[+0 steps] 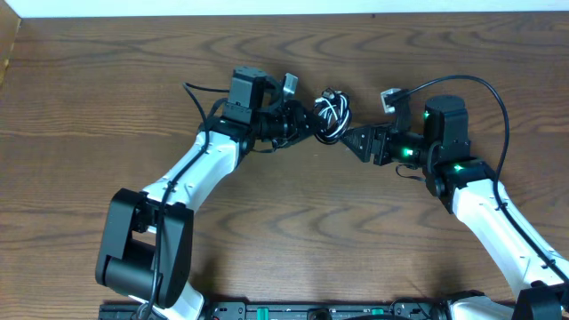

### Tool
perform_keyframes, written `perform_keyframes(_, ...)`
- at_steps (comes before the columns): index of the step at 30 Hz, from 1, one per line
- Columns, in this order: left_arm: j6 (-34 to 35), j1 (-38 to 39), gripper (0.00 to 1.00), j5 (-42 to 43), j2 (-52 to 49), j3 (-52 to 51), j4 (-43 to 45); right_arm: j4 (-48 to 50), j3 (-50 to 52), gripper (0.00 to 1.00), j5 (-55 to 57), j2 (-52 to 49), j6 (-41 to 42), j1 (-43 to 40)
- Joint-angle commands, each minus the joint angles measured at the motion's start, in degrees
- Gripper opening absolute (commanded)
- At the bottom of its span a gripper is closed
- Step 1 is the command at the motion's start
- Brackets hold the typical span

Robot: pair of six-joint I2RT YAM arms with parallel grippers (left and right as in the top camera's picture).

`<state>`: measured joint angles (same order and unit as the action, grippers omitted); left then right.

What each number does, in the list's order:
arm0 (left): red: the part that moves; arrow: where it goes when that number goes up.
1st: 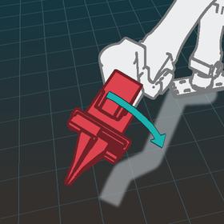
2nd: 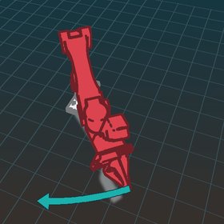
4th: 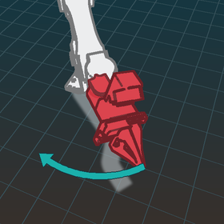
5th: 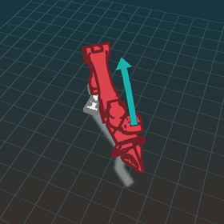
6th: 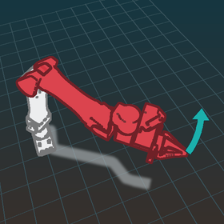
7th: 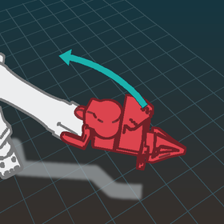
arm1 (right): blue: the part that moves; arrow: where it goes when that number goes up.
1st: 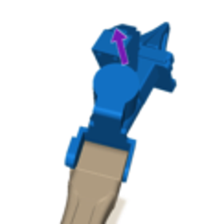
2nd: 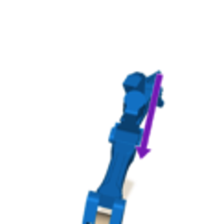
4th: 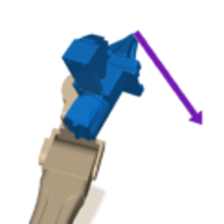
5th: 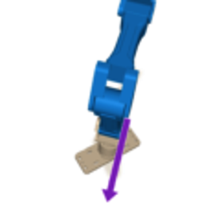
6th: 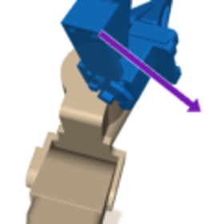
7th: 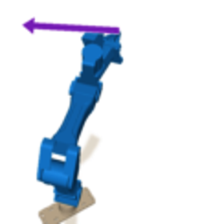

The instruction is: Untangle cables

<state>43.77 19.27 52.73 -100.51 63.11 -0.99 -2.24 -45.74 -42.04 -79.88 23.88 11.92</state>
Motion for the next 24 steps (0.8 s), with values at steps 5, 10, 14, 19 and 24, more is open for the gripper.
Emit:
perform_keyframes(5,0.0,0.9,0.07,2.9,0.5,0.5,0.5,-0.6,-0.7,0.62,2.7,0.0,-0.8,0.2)
perform_keyframes(10,0.0,-0.3,0.08,1.4,0.5,0.5,0.5,-3.4,-0.7,0.61,2.4,0.0,-0.8,0.2)
perform_keyframes(14,0.5,-1.5,0.08,1.0,0.5,0.5,0.5,-4.2,-0.7,0.61,2.4,0.0,-1.3,0.2)
perform_keyframes(19,1.1,-1.4,0.07,2.1,0.5,0.5,0.4,-3.5,-0.7,0.6,2.5,0.0,-1.9,0.2)
perform_keyframes(24,1.1,-1.2,0.07,2.1,0.5,0.5,0.4,-2.3,-0.7,0.61,0.9,0.0,-1.8,0.2)
